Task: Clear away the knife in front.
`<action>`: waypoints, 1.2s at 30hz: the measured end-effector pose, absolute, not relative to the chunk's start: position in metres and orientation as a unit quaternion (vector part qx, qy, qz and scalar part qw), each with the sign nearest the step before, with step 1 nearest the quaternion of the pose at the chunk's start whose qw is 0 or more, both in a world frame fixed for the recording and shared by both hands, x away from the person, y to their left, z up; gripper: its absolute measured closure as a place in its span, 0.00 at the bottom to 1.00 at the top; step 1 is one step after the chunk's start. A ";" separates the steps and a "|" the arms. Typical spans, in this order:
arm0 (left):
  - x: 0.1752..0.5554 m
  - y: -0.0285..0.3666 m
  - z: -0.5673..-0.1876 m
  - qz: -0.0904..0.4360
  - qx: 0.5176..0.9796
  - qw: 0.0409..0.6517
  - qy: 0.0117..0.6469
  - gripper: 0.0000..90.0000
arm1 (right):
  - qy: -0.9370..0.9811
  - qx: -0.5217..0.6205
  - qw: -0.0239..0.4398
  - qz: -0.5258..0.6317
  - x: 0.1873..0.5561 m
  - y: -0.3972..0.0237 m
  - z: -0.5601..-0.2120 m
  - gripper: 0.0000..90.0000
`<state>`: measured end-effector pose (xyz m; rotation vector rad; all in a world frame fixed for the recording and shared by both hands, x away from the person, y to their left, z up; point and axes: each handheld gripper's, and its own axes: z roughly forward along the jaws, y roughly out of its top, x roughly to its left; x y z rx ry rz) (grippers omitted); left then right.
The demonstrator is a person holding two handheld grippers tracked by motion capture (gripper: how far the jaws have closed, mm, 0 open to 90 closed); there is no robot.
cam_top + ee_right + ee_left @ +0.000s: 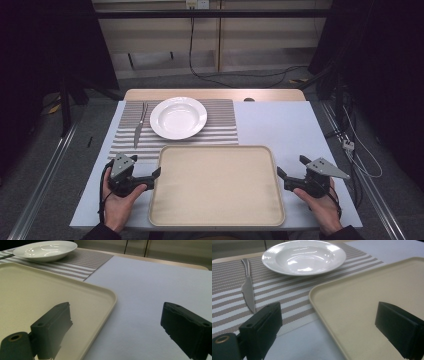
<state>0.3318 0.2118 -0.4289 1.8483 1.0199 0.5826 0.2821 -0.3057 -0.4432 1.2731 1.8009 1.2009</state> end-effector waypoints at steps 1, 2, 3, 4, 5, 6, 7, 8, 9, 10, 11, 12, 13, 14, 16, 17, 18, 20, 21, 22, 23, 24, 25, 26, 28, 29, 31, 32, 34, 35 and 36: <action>0.332 0.213 -0.429 0.234 0.750 0.459 0.414 0.08 | 0.682 0.482 0.309 0.455 0.282 -0.306 -0.443 0.11; 0.332 0.213 -0.429 0.234 0.750 0.459 0.414 0.08 | 0.682 0.483 0.308 0.455 0.282 -0.306 -0.443 0.11; 0.332 0.214 -0.428 0.231 0.751 0.458 0.415 0.08 | 0.683 0.484 0.306 0.454 0.283 -0.306 -0.443 0.11; 0.332 0.214 -0.428 0.231 0.751 0.458 0.415 0.08 | 0.683 0.484 0.305 0.454 0.283 -0.305 -0.443 0.10; 0.333 0.214 -0.427 0.230 0.752 0.458 0.415 0.08 | 0.683 0.484 0.303 0.455 0.283 -0.305 -0.444 0.10; 0.333 0.214 -0.427 0.231 0.752 0.457 0.416 0.08 | 0.684 0.484 0.304 0.454 0.283 -0.305 -0.443 0.10; 0.334 0.216 -0.425 0.230 0.752 0.458 0.414 0.08 | 0.684 0.484 0.304 0.453 0.283 -0.305 -0.443 0.10; 0.335 0.217 -0.423 0.230 0.752 0.458 0.415 0.08 | 0.684 0.484 0.303 0.454 0.283 -0.305 -0.443 0.10; 0.335 0.217 -0.423 0.230 0.752 0.458 0.415 0.08 | 0.684 0.484 0.304 0.454 0.283 -0.305 -0.443 0.10; 0.339 0.219 -0.421 0.221 0.759 0.449 0.417 0.08 | 0.684 0.484 0.305 0.453 0.283 -0.305 -0.443 0.10; 0.340 0.221 -0.420 0.218 0.759 0.451 0.417 0.08 | 0.684 0.484 0.305 0.453 0.282 -0.305 -0.443 0.10; 0.340 0.221 -0.420 0.218 0.759 0.451 0.417 0.08 | 0.684 0.484 0.304 0.453 0.282 -0.305 -0.443 0.10; 0.340 0.224 -0.418 0.219 0.754 0.455 0.419 0.08 | 0.685 0.484 0.305 0.451 0.282 -0.305 -0.443 0.10; 0.341 0.226 -0.417 0.222 0.751 0.455 0.423 0.08 | 0.686 0.483 0.305 0.451 0.282 -0.304 -0.443 0.10; 0.343 0.230 -0.414 0.225 0.747 0.454 0.430 0.07 | 0.686 0.484 0.302 0.452 0.283 -0.304 -0.443 0.10; 0.344 0.231 -0.413 0.224 0.747 0.454 0.431 0.07 | 0.687 0.483 0.304 0.450 0.283 -0.304 -0.443 0.11; 0.346 0.231 -0.412 0.224 0.748 0.454 0.430 0.07 | 0.687 0.482 0.302 0.451 0.283 -0.304 -0.444 0.10; 0.349 0.232 -0.410 0.234 0.752 0.446 0.426 0.07 | 0.687 0.483 0.303 0.450 0.283 -0.305 -0.444 0.10; 0.350 0.232 -0.410 0.240 0.749 0.449 0.424 0.08 | 0.687 0.483 0.302 0.451 0.283 -0.305 -0.444 0.10; 0.352 0.232 -0.409 0.238 0.750 0.451 0.422 0.08 | 0.688 0.483 0.301 0.450 0.283 -0.305 -0.444 0.10; 0.355 0.233 -0.409 0.232 0.749 0.455 0.422 0.07 | 0.688 0.483 0.302 0.449 0.283 -0.305 -0.444 0.10; 0.358 0.233 -0.407 0.229 0.751 0.453 0.422 0.07 | 0.688 0.483 0.301 0.449 0.284 -0.304 -0.444 0.10; 0.360 0.234 -0.406 0.231 0.749 0.454 0.423 0.07 | 0.689 0.484 0.301 0.449 0.284 -0.304 -0.444 0.10; 0.363 0.234 -0.404 0.232 0.750 0.455 0.421 0.07 | 0.690 0.483 0.301 0.448 0.284 -0.304 -0.444 0.10; 0.368 0.234 -0.402 0.236 0.752 0.449 0.421 0.07 | 0.692 0.482 0.300 0.446 0.284 -0.304 -0.444 0.10; 0.371 0.234 -0.401 0.231 0.752 0.449 0.424 0.07 | 0.692 0.482 0.299 0.447 0.284 -0.304 -0.444 0.10; 0.377 0.234 -0.400 0.229 0.757 0.439 0.427 0.07 | 0.691 0.483 0.300 0.446 0.284 -0.304 -0.444 0.10; 0.380 0.234 -0.399 0.233 0.756 0.437 0.427 0.07 | 0.691 0.483 0.300 0.447 0.284 -0.304 -0.444 0.10; 0.387 0.235 -0.400 0.235 0.758 0.426 0.435 0.07 | 0.691 0.483 0.299 0.447 0.284 -0.304 -0.444 0.09; 0.393 0.235 -0.400 0.227 0.761 0.425 0.435 0.07 | 0.691 0.482 0.300 0.447 0.284 -0.304 -0.444 0.09; 0.393 0.235 -0.400 0.227 0.761 0.425 0.435 0.07 | 0.692 0.482 0.299 0.446 0.284 -0.304 -0.444 0.09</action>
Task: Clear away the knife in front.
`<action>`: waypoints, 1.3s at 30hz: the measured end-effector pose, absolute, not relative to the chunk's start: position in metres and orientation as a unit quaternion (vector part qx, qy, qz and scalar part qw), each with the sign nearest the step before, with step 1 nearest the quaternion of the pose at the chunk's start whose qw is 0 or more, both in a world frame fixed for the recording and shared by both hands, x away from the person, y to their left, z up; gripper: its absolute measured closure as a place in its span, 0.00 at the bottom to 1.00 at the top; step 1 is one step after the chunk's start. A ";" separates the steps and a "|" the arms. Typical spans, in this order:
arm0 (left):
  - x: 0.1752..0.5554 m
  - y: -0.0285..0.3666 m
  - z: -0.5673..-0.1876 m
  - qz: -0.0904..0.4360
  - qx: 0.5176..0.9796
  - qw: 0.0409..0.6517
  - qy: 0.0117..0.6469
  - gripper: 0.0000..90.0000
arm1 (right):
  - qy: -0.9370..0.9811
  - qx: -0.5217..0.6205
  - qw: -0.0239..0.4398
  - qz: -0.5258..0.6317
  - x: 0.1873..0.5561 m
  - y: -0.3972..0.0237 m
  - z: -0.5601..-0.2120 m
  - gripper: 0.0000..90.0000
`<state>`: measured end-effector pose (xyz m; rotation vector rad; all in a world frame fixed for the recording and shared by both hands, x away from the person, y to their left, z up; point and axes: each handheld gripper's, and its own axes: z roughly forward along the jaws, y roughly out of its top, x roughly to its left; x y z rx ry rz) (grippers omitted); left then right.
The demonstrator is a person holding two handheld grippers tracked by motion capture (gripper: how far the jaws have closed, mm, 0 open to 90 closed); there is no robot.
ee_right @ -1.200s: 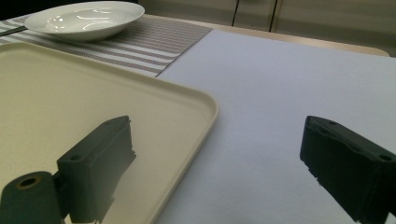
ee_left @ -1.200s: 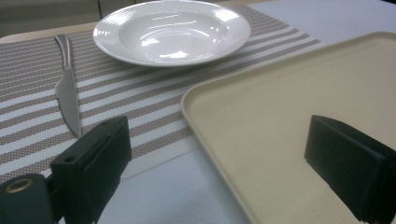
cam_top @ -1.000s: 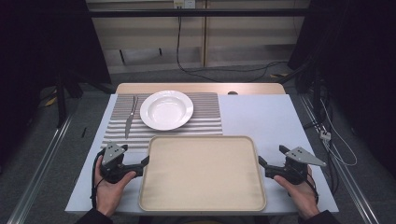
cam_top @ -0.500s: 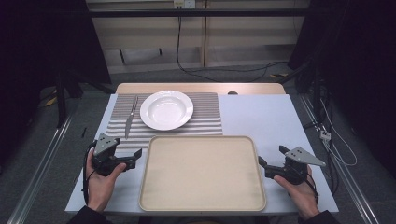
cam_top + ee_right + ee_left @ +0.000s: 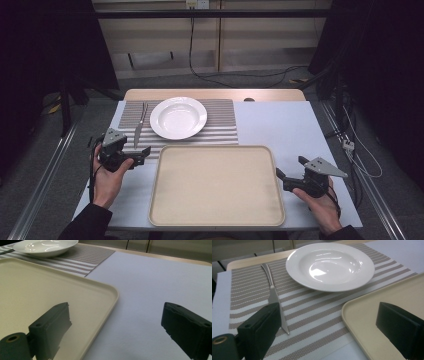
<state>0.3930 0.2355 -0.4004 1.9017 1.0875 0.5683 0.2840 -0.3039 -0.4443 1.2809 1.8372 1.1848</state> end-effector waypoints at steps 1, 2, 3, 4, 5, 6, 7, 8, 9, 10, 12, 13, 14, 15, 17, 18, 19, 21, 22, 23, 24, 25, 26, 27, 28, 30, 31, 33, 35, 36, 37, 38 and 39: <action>0.396 0.235 -0.400 0.224 0.764 0.422 0.434 0.07 | 0.692 0.482 0.299 0.446 0.284 -0.304 -0.444 0.09; 0.398 0.235 -0.400 0.218 0.766 0.418 0.436 0.07 | 0.692 0.483 0.299 0.446 0.284 -0.304 -0.444 0.09; 0.400 0.234 -0.399 0.213 0.769 0.417 0.435 0.07 | 0.692 0.483 0.299 0.446 0.284 -0.304 -0.444 0.09; 0.402 0.234 -0.397 0.211 0.770 0.420 0.432 0.07 | 0.692 0.483 0.299 0.445 0.284 -0.304 -0.444 0.09; 0.403 0.234 -0.396 0.214 0.767 0.423 0.433 0.07 | 0.693 0.483 0.299 0.445 0.284 -0.304 -0.444 0.09; 0.405 0.234 -0.395 0.215 0.768 0.421 0.433 0.07 | 0.692 0.481 0.299 0.448 0.284 -0.304 -0.444 0.09; 0.407 0.234 -0.394 0.213 0.770 0.418 0.433 0.07 | 0.691 0.481 0.301 0.448 0.284 -0.304 -0.443 0.10; 0.409 0.235 -0.394 0.213 0.770 0.417 0.434 0.07 | 0.691 0.480 0.301 0.449 0.284 -0.304 -0.443 0.10; 0.412 0.235 -0.394 0.215 0.771 0.413 0.434 0.07 | 0.691 0.480 0.301 0.449 0.284 -0.304 -0.443 0.10; 0.414 0.235 -0.393 0.217 0.773 0.409 0.435 0.07 | 0.692 0.480 0.300 0.449 0.283 -0.304 -0.443 0.10; 0.420 0.236 -0.394 0.216 0.773 0.406 0.437 0.08 | 0.692 0.480 0.301 0.448 0.284 -0.304 -0.443 0.10; 0.424 0.236 -0.394 0.212 0.774 0.402 0.440 0.08 | 0.692 0.480 0.300 0.448 0.284 -0.303 -0.444 0.10; 0.427 0.237 -0.395 0.212 0.775 0.398 0.442 0.08 | 0.693 0.480 0.300 0.448 0.284 -0.303 -0.444 0.10; 0.430 0.237 -0.395 0.211 0.777 0.393 0.444 0.09 | 0.693 0.479 0.300 0.447 0.284 -0.303 -0.444 0.10; 0.441 0.237 -0.394 0.213 0.779 0.387 0.445 0.10 | 0.694 0.479 0.299 0.447 0.285 -0.303 -0.444 0.10; 0.441 0.237 -0.394 0.213 0.779 0.387 0.445 0.10 | 0.694 0.479 0.299 0.446 0.285 -0.303 -0.444 0.10; 0.445 0.238 -0.395 0.213 0.778 0.386 0.448 0.10 | 0.695 0.479 0.297 0.447 0.285 -0.303 -0.444 0.10; 0.454 0.239 -0.395 0.214 0.775 0.386 0.452 0.10 | 0.695 0.480 0.295 0.446 0.286 -0.303 -0.445 0.10; 0.458 0.241 -0.395 0.216 0.774 0.384 0.454 0.10 | 0.695 0.480 0.294 0.446 0.287 -0.303 -0.445 0.10; 0.462 0.241 -0.396 0.218 0.773 0.383 0.457 0.10 | 0.695 0.480 0.294 0.446 0.287 -0.303 -0.445 0.10; 0.467 0.242 -0.397 0.220 0.774 0.377 0.458 0.10 | 0.696 0.479 0.293 0.446 0.287 -0.303 -0.445 0.10; 0.471 0.243 -0.398 0.220 0.774 0.375 0.460 0.11 | 0.697 0.479 0.293 0.446 0.288 -0.303 -0.445 0.09; 0.475 0.244 -0.398 0.226 0.772 0.372 0.463 0.13 | 0.698 0.479 0.290 0.446 0.289 -0.303 -0.446 0.09; 0.479 0.245 -0.399 0.230 0.767 0.375 0.467 0.13 | 0.698 0.480 0.289 0.446 0.290 -0.303 -0.446 0.09; 0.484 0.246 -0.400 0.224 0.768 0.376 0.468 0.13 | 0.698 0.480 0.289 0.446 0.290 -0.303 -0.446 0.09; 0.493 0.246 -0.402 0.221 0.765 0.374 0.475 0.13 | 0.699 0.481 0.284 0.446 0.291 -0.303 -0.447 0.09; 0.498 0.247 -0.402 0.222 0.767 0.370 0.475 0.13 | 0.700 0.482 0.284 0.444 0.291 -0.303 -0.447 0.09; 0.507 0.247 -0.404 0.221 0.767 0.363 0.482 0.13 | 0.698 0.487 0.280 0.444 0.292 -0.304 -0.448 0.09; 0.516 0.247 -0.404 0.216 0.771 0.354 0.484 0.13 | 0.697 0.487 0.281 0.446 0.291 -0.304 -0.448 0.09; 0.520 0.247 -0.405 0.217 0.772 0.347 0.486 0.13 | 0.697 0.487 0.281 0.446 0.291 -0.304 -0.448 0.09; 0.524 0.247 -0.405 0.219 0.770 0.343 0.490 0.13 | 0.697 0.486 0.279 0.447 0.291 -0.304 -0.448 0.09; 0.529 0.248 -0.406 0.218 0.768 0.344 0.494 0.13 | 0.697 0.486 0.279 0.447 0.291 -0.304 -0.448 0.09; 0.533 0.249 -0.407 0.214 0.768 0.341 0.497 0.15 | 0.698 0.486 0.279 0.447 0.291 -0.304 -0.448 0.09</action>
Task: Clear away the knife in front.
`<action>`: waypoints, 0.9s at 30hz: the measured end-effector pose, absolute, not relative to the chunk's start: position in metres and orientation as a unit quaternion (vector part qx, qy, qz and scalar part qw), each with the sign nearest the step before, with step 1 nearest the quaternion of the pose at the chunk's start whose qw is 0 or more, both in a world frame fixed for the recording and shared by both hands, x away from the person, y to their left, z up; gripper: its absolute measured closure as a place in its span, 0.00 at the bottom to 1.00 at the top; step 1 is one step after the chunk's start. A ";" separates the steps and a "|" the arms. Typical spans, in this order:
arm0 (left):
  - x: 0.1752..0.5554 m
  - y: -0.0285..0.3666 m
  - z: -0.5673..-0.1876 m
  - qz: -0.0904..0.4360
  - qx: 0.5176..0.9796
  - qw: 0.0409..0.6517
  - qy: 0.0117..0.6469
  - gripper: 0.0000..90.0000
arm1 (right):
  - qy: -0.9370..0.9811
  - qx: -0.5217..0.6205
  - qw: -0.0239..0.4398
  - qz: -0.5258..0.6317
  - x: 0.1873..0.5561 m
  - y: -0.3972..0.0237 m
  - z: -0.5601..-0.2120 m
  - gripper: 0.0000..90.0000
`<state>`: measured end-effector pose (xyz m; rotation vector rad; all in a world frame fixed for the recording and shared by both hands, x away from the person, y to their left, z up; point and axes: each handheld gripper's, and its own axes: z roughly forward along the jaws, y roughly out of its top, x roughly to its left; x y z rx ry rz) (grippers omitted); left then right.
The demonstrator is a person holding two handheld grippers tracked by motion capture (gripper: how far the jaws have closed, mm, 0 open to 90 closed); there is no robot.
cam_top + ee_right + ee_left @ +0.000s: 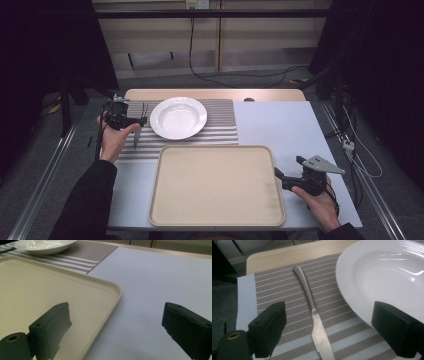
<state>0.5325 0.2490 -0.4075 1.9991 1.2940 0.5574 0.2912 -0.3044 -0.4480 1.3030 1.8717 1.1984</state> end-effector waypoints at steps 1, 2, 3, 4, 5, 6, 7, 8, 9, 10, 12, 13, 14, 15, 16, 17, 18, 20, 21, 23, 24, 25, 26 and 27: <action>0.536 0.250 -0.408 0.214 0.771 0.332 0.500 0.16 | 0.698 0.485 0.279 0.447 0.291 -0.304 -0.448 0.09; 0.540 0.250 -0.410 0.212 0.770 0.331 0.503 0.16 | 0.698 0.485 0.279 0.447 0.291 -0.304 -0.448 0.09; 0.544 0.250 -0.412 0.208 0.769 0.331 0.507 0.19 | 0.699 0.485 0.279 0.446 0.291 -0.304 -0.448 0.09; 0.551 0.249 -0.414 0.209 0.772 0.318 0.509 0.21 | 0.700 0.484 0.278 0.446 0.291 -0.304 -0.448 0.09; 0.555 0.249 -0.416 0.209 0.772 0.314 0.511 0.23 | 0.701 0.483 0.278 0.445 0.291 -0.303 -0.448 0.09; 0.555 0.249 -0.416 0.209 0.772 0.314 0.511 0.27 | 0.702 0.482 0.278 0.445 0.291 -0.303 -0.448 0.09; 0.559 0.250 -0.418 0.202 0.768 0.316 0.520 0.27 | 0.702 0.482 0.278 0.445 0.291 -0.303 -0.448 0.09; 0.563 0.251 -0.419 0.198 0.767 0.317 0.522 0.29 | 0.702 0.482 0.278 0.444 0.291 -0.303 -0.448 0.09; 0.566 0.251 -0.421 0.197 0.766 0.309 0.528 0.31 | 0.702 0.482 0.279 0.443 0.291 -0.303 -0.448 0.09; 0.569 0.251 -0.422 0.198 0.765 0.304 0.532 0.33 | 0.702 0.482 0.279 0.443 0.291 -0.303 -0.448 0.09; 0.574 0.252 -0.424 0.195 0.768 0.298 0.533 0.35 | 0.702 0.482 0.279 0.443 0.291 -0.303 -0.449 0.09; 0.576 0.251 -0.425 0.195 0.767 0.296 0.535 0.37 | 0.703 0.482 0.280 0.443 0.291 -0.303 -0.449 0.09; 0.578 0.250 -0.426 0.198 0.768 0.288 0.536 0.38 | 0.703 0.482 0.279 0.443 0.292 -0.303 -0.449 0.09; 0.580 0.250 -0.427 0.193 0.771 0.284 0.537 0.41 | 0.703 0.482 0.279 0.442 0.292 -0.303 -0.449 0.09; 0.582 0.250 -0.429 0.188 0.771 0.283 0.539 0.41 | 0.703 0.482 0.279 0.442 0.292 -0.303 -0.449 0.09; 0.584 0.250 -0.430 0.184 0.771 0.279 0.542 0.43 | 0.703 0.483 0.278 0.442 0.292 -0.303 -0.449 0.09; 0.586 0.249 -0.431 0.181 0.774 0.277 0.540 0.48 | 0.704 0.482 0.279 0.442 0.292 -0.303 -0.449 0.09; 0.588 0.246 -0.433 0.175 0.774 0.273 0.544 0.52 | 0.704 0.481 0.279 0.442 0.292 -0.303 -0.449 0.09; 0.589 0.246 -0.434 0.173 0.775 0.271 0.544 0.52 | 0.704 0.481 0.279 0.442 0.292 -0.303 -0.449 0.09; 0.592 0.245 -0.437 0.168 0.773 0.265 0.552 0.58 | 0.704 0.482 0.278 0.442 0.292 -0.303 -0.449 0.09; 0.592 0.245 -0.437 0.168 0.773 0.265 0.552 0.59 | 0.704 0.481 0.277 0.442 0.292 -0.303 -0.449 0.09; 0.593 0.244 -0.439 0.163 0.774 0.261 0.554 0.59 | 0.704 0.481 0.277 0.442 0.292 -0.303 -0.449 0.09; 0.594 0.243 -0.441 0.160 0.775 0.255 0.556 0.62 | 0.706 0.480 0.276 0.441 0.293 -0.302 -0.450 0.09; 0.595 0.244 -0.443 0.155 0.775 0.252 0.559 0.65 | 0.707 0.481 0.274 0.440 0.293 -0.302 -0.450 0.09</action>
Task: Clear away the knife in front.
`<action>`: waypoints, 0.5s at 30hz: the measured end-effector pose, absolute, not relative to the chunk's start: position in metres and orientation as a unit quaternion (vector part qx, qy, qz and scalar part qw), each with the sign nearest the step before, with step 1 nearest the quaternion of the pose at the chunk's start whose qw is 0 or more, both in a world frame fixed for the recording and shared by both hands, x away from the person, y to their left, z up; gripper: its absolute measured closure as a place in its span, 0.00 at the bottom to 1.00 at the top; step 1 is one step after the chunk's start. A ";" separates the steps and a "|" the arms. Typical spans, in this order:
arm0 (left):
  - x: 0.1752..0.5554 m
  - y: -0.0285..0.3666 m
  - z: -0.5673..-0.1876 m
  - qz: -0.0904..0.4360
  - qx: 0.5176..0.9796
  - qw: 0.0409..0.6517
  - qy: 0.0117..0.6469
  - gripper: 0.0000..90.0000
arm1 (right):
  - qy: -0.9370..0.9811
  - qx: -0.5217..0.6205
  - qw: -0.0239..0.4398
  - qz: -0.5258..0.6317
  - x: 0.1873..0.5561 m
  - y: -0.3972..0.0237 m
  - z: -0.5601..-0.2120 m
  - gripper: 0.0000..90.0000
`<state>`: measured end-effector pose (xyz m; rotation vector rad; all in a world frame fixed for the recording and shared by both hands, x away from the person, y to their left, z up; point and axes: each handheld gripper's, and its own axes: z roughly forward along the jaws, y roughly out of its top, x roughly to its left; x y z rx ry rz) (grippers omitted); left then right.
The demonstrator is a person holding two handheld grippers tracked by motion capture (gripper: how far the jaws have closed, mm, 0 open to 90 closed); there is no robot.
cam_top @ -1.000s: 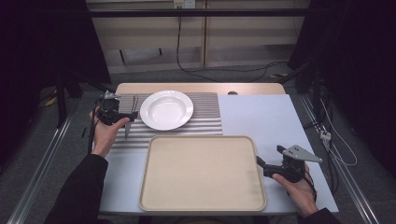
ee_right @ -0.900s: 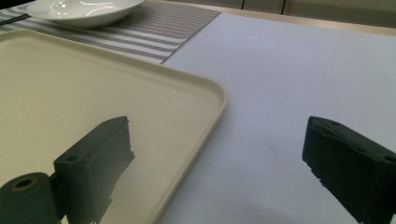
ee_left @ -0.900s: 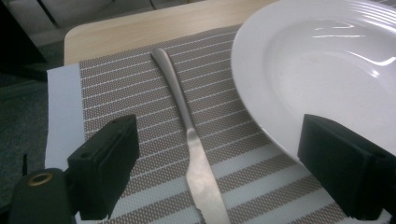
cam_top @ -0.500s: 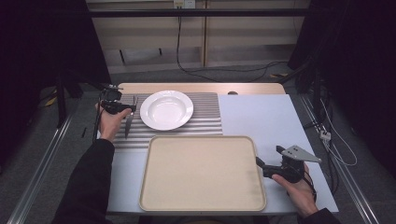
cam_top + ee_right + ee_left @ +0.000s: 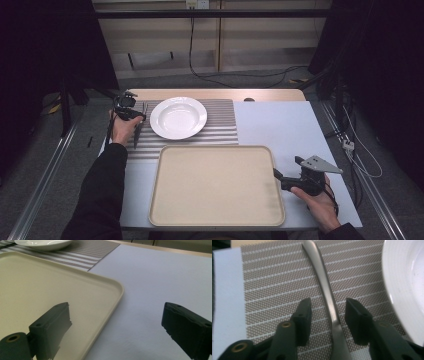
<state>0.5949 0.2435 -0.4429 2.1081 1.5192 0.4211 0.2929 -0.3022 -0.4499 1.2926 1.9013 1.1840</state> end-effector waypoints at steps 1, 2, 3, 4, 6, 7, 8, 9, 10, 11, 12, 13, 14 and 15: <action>0.596 0.244 -0.445 0.156 0.778 0.247 0.556 0.68 | 0.707 0.480 0.275 0.440 0.293 -0.302 -0.450 0.09; 0.597 0.244 -0.444 0.156 0.776 0.248 0.559 0.69 | 0.708 0.480 0.276 0.439 0.293 -0.302 -0.450 0.09; 0.597 0.244 -0.444 0.156 0.776 0.248 0.559 0.70 | 0.708 0.480 0.275 0.439 0.293 -0.302 -0.450 0.09; 0.599 0.243 -0.444 0.153 0.776 0.247 0.560 0.70 | 0.708 0.480 0.276 0.438 0.293 -0.302 -0.450 0.09; 0.601 0.242 -0.444 0.154 0.773 0.247 0.564 0.72 | 0.708 0.481 0.276 0.438 0.293 -0.302 -0.450 0.09; 0.602 0.242 -0.444 0.153 0.772 0.246 0.566 0.72 | 0.707 0.481 0.275 0.439 0.293 -0.302 -0.450 0.09; 0.603 0.241 -0.444 0.153 0.773 0.245 0.565 0.73 | 0.709 0.480 0.275 0.437 0.294 -0.301 -0.450 0.09; 0.605 0.240 -0.444 0.152 0.774 0.242 0.565 0.73 | 0.709 0.480 0.275 0.437 0.294 -0.301 -0.450 0.09; 0.607 0.240 -0.443 0.147 0.771 0.240 0.571 0.74 | 0.709 0.479 0.275 0.438 0.293 -0.301 -0.450 0.09; 0.609 0.241 -0.443 0.144 0.773 0.240 0.570 0.74 | 0.709 0.480 0.275 0.437 0.293 -0.301 -0.450 0.09; 0.609 0.240 -0.443 0.144 0.769 0.238 0.575 0.76 | 0.709 0.480 0.275 0.438 0.293 -0.301 -0.450 0.09; 0.609 0.240 -0.443 0.144 0.769 0.238 0.575 0.76 | 0.708 0.480 0.275 0.438 0.293 -0.301 -0.450 0.09; 0.610 0.239 -0.443 0.146 0.770 0.238 0.574 0.76 | 0.708 0.480 0.275 0.438 0.293 -0.301 -0.450 0.09; 0.610 0.238 -0.443 0.146 0.770 0.237 0.574 0.77 | 0.709 0.480 0.276 0.438 0.293 -0.301 -0.450 0.09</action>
